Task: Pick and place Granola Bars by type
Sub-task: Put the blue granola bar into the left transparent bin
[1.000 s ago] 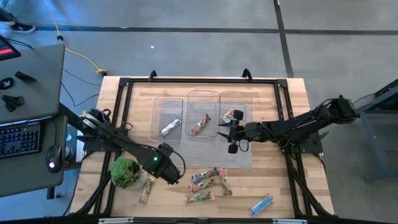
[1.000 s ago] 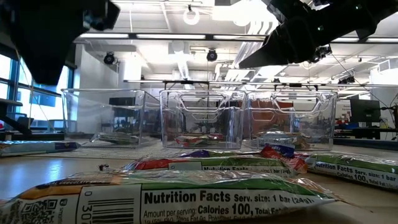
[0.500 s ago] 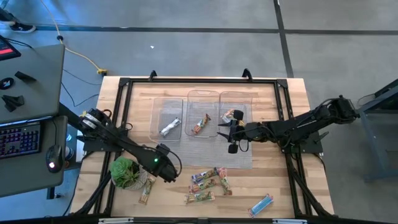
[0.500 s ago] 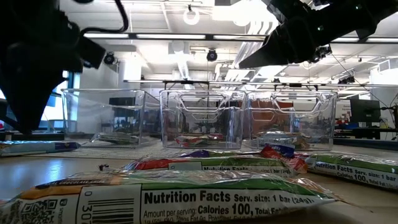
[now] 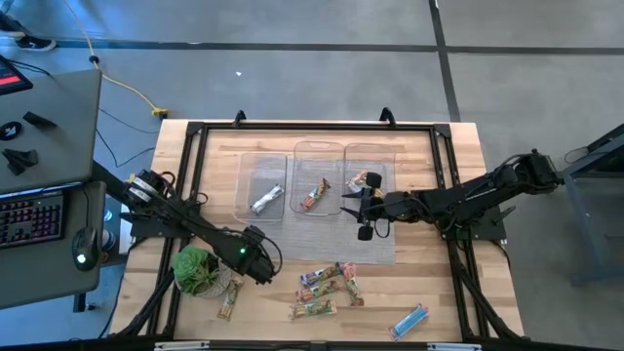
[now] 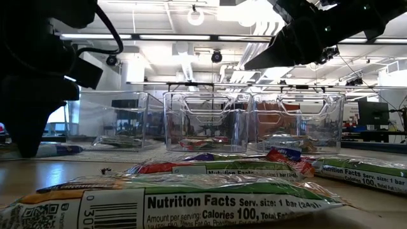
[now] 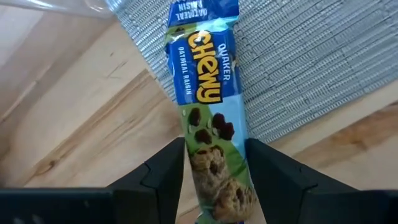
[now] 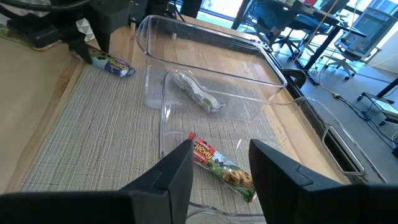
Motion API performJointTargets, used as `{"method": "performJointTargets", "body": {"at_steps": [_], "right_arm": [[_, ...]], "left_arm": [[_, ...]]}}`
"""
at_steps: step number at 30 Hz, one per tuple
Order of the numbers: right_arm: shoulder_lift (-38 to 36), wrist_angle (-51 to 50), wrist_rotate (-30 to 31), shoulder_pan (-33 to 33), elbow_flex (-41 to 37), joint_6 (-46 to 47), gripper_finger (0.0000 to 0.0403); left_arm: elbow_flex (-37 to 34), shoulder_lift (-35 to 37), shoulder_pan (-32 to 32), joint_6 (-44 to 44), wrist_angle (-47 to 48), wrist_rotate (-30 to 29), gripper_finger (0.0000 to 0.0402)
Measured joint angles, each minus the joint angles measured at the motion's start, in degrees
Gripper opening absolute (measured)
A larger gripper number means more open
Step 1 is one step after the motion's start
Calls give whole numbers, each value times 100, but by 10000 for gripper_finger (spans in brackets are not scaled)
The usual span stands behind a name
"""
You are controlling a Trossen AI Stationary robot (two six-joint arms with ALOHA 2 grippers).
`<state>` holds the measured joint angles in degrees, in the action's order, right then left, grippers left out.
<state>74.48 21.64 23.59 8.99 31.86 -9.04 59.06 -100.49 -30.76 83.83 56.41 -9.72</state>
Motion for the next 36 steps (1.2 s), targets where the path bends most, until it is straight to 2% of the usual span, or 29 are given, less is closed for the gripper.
{"method": "performJointTargets", "body": {"at_steps": [6, 16, 24, 31, 36], "right_arm": [[1, -1, 0, 0, 0, 0, 140], [1, 1, 0, 0, 0, 0, 140], [0, -1, -1, 0, 0, 0, 140], [0, -1, 0, 0, 0, -1, 140], [0, -1, -1, 0, 0, 0, 140]], "left_arm": [[-225, 24, -2, 2, -399, -3, 167], [-246, 15, 0, 4, -458, -3, 167], [-257, 151, 0, 2, -645, 17, 138], [-224, 154, 0, -59, -572, 91, 133], [101, 149, -4, 0, -74, 153, 131]]}}
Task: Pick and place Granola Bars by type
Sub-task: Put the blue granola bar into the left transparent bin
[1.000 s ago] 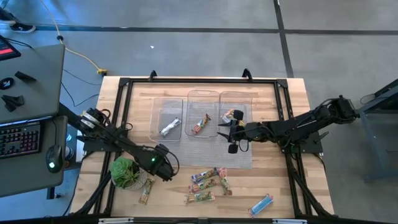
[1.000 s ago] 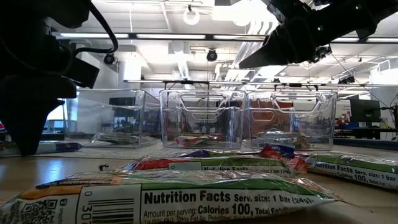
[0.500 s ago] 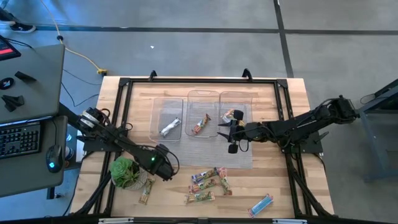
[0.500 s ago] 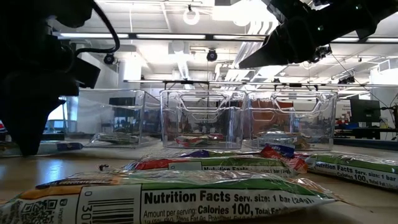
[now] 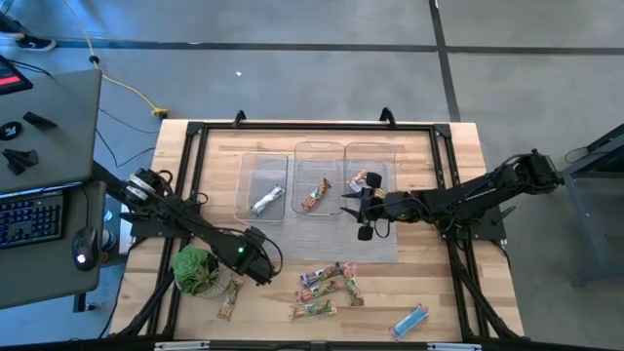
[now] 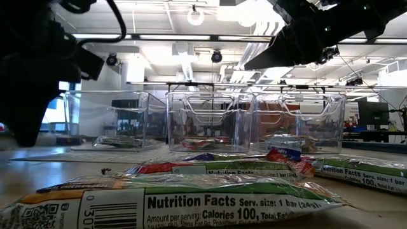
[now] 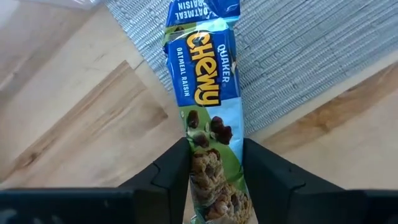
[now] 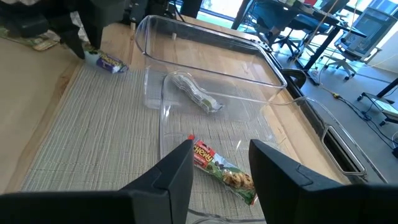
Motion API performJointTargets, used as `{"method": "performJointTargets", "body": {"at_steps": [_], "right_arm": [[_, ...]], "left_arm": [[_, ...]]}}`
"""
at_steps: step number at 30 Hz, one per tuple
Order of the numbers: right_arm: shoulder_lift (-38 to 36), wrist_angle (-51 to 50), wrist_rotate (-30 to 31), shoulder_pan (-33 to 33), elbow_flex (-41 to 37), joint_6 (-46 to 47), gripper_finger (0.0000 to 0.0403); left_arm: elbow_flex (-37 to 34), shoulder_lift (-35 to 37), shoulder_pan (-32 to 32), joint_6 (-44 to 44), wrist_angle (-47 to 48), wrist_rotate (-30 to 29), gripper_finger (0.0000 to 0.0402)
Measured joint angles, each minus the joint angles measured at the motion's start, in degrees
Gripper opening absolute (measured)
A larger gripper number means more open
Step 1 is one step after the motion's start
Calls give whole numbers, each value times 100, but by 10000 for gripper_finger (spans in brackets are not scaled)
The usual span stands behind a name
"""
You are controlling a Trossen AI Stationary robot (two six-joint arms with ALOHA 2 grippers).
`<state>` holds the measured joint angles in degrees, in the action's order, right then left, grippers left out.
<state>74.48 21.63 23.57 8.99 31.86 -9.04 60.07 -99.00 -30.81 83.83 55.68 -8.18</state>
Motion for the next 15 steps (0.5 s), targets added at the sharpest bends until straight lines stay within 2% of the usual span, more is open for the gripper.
{"method": "performJointTargets", "body": {"at_steps": [7, 15], "right_arm": [[0, 2, 0, 0, 0, -1, 140], [0, 0, 1, 0, 0, -1, 140]], "left_arm": [[663, 4, 4, 2, 812, -59, 114], [1980, 7, 4, -122, 2024, -760, 112]]}}
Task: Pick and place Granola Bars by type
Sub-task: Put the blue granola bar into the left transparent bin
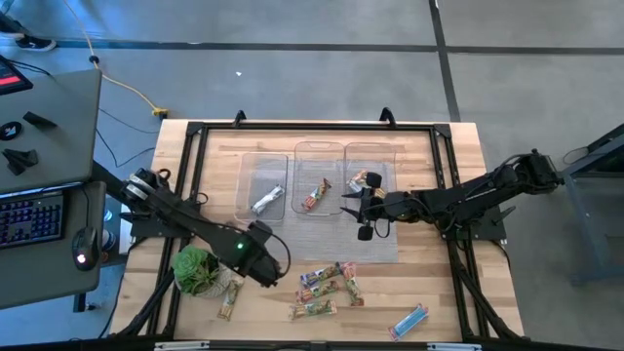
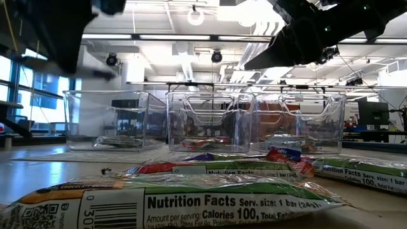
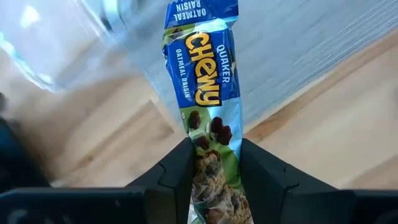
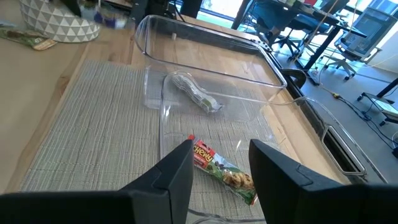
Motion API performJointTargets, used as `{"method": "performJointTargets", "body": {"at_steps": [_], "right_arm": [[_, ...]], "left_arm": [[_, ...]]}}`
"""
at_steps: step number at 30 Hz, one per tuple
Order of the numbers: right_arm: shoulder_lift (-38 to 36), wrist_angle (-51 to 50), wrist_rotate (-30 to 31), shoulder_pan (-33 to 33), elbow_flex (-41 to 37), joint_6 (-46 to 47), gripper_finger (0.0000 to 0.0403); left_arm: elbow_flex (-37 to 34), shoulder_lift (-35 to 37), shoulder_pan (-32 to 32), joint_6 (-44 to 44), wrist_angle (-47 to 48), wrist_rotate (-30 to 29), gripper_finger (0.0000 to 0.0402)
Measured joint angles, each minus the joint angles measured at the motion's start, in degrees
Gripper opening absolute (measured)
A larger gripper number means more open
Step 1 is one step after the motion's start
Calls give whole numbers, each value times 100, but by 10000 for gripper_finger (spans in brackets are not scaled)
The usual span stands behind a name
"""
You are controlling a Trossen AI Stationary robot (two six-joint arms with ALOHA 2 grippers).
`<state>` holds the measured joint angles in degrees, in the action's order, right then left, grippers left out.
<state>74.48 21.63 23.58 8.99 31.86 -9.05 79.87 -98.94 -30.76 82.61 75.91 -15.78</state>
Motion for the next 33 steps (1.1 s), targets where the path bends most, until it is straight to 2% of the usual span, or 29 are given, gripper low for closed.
{"method": "performJointTargets", "body": {"at_steps": [6, 12, 16, 21, 24, 33], "right_arm": [[0, 1, 1, 0, 0, 1, 140], [0, 2, -1, 0, 0, -1, 140], [0, 2, 1, 0, 0, 1, 140], [1, 1, 1, 0, -2, 1, 140], [0, 2, 1, 0, -2, -1, 140], [0, 1, 0, 0, -2, -1, 140]], "left_arm": [[641, 9, 409, -193, 1402, -628, 112], [643, 25, 1580, -1455, 1341, -872, 112], [547, 26, 2571, -2521, 903, -718, 112], [92, 31, 3422, -3605, -5, -320, 112], [-440, 29, 3721, -3940, -579, 24, 113], [-1154, 28, 4081, -4356, -1538, 38, 153]]}}
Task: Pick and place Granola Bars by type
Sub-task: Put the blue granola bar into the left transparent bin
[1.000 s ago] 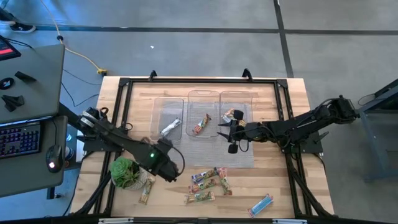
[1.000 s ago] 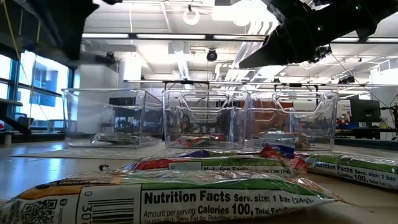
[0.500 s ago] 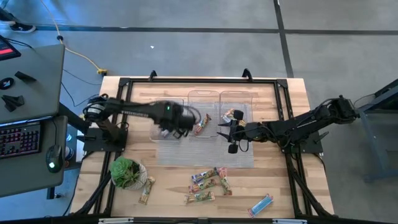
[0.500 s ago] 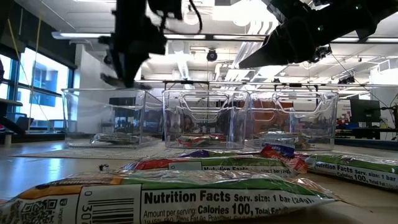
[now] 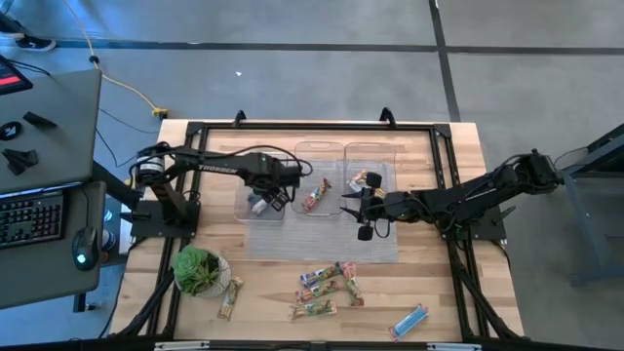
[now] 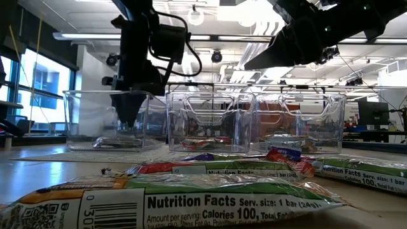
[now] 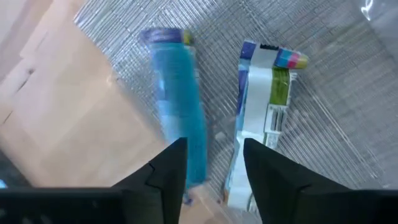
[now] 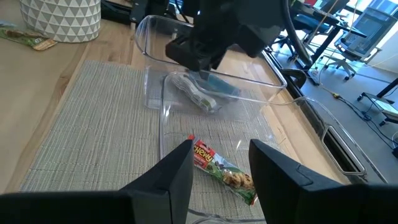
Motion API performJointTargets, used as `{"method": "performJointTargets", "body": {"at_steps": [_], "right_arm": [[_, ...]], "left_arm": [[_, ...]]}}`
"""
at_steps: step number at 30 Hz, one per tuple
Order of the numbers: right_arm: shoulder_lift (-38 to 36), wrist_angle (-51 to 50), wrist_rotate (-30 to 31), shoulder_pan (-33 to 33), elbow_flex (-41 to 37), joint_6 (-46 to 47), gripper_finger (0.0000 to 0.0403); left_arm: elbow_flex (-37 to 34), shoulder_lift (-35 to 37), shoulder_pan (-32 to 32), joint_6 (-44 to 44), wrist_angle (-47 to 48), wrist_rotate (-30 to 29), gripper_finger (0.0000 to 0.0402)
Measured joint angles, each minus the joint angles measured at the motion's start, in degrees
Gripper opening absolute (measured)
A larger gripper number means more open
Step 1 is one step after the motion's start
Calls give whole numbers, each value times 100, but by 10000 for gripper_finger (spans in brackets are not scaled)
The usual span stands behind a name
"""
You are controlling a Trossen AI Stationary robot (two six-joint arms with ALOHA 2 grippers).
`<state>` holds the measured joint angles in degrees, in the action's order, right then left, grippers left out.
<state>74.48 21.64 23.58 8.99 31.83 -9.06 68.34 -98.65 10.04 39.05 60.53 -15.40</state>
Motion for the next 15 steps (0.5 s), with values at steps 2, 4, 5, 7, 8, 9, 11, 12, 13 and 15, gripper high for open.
{"method": "performJointTargets", "body": {"at_steps": [2, 4, 5, 7, 8, 9, 11, 12, 13, 15], "right_arm": [[0, 1, 1, 0, 0, 2, 140], [0, 1, 0, 0, 0, 2, 140], [0, 1, 1, 0, 0, 2, 140], [0, 0, 0, 0, 0, 1, 140], [0, 0, 1, 0, 0, 2, 140], [0, 1, -1, 0, 0, 0, 140], [0, -1, 1, 0, 0, 2, 140], [0, -1, 1, 0, 0, 1, 140], [0, 1, 0, 0, 0, 1, 140], [0, 1, 1, 0, 0, 0, 140]], "left_arm": [[-46, 0, 75, -62, -77, 6, 158], [-43, 0, 145, -179, -104, 2, 160], [-15, 0, 173, -209, -52, 4, 160], [144, 37, 204, -263, 159, 35, 160], [275, 99, 200, -274, 279, 90, 160], [442, 171, 184, -274, 441, 101, 160], [815, 340, 86, -265, 751, 89, 160], [1041, 414, 8, -265, 911, 61, 160], [1272, 486, -91, -265, 1051, 6, 160], [1736, 617, -356, -271, 1234, -65, 160]]}}
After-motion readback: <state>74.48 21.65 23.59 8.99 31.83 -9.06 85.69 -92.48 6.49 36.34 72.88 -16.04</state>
